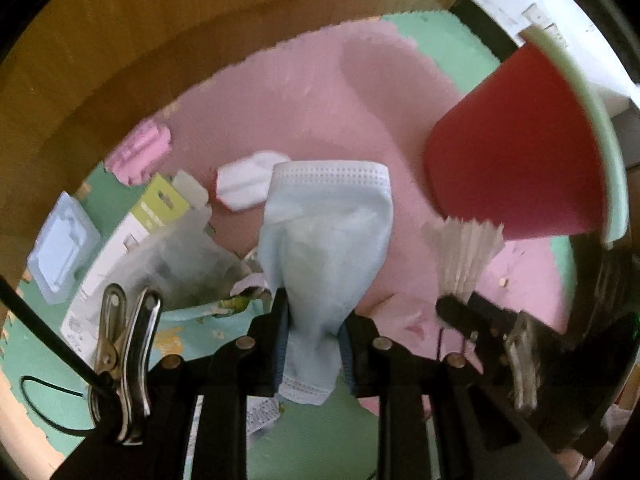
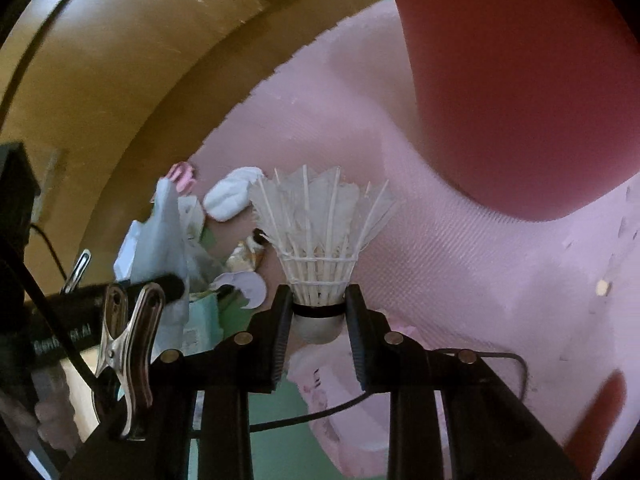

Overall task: Collect trash
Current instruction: 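Carry the mask with the left gripper while the right gripper carries the shuttlecock over the bucket, then open both grippers to drop the mask and shuttlecock into the red bucket, then move both grippers away from the bucket back to the trash pile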

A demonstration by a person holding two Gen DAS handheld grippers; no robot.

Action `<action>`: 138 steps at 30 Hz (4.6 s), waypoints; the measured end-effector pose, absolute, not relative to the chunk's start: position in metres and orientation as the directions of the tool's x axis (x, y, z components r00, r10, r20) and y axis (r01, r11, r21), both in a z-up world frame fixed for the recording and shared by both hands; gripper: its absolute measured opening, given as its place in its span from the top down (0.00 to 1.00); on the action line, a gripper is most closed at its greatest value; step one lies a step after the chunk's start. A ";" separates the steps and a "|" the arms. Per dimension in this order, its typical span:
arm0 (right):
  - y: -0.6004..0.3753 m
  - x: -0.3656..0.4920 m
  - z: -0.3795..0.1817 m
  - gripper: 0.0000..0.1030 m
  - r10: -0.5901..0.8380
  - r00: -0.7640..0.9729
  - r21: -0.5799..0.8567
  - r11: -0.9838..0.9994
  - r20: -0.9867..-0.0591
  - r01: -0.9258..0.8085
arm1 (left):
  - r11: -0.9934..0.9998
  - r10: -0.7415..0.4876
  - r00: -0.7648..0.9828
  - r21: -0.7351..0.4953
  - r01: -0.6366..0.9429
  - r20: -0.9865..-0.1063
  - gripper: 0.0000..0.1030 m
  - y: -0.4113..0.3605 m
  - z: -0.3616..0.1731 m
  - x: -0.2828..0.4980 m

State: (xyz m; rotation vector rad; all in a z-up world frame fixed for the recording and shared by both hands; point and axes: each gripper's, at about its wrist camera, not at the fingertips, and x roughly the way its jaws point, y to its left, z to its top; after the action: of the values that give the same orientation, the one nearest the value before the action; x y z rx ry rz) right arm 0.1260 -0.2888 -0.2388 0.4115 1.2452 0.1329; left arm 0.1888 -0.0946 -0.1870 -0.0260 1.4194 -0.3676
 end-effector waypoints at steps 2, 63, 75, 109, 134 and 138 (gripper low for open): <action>-0.286 0.122 -0.223 0.73 0.313 0.332 0.363 0.926 -0.890 0.100 | 0.941 -0.267 0.128 -0.230 0.247 -0.955 0.78 -0.102 -0.171 0.189; -0.486 0.129 -0.081 0.73 0.177 0.414 0.327 0.887 -0.893 0.326 | 0.871 -0.490 0.307 -0.451 0.193 -0.815 0.77 -0.297 -0.041 0.209; -0.492 0.131 -0.090 0.73 0.201 0.409 0.365 0.852 -0.890 0.374 | 0.882 -0.469 0.304 -0.420 0.214 -0.829 0.76 -0.303 -0.046 0.209; -0.472 0.135 -0.077 0.65 0.216 0.419 0.376 0.858 -0.882 0.349 | 0.911 -0.406 0.321 -0.353 0.212 -0.856 0.61 -0.278 -0.025 0.199; -0.384 0.112 -0.054 0.65 0.266 0.397 0.367 0.908 -0.878 0.204 | 0.975 -0.222 0.313 -0.212 0.067 -0.924 0.61 -0.125 -0.039 0.172; -0.370 0.106 -0.064 0.65 0.261 0.365 0.346 0.918 -0.894 0.191 | 0.984 -0.179 0.316 -0.171 0.052 -0.932 0.61 -0.103 -0.041 0.169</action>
State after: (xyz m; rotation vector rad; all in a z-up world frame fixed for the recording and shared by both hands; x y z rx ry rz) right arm 0.1061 -0.3701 -0.0639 0.4303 1.2069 0.0470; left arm 0.1687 -0.1033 -0.0407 -0.1168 1.2409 -0.1521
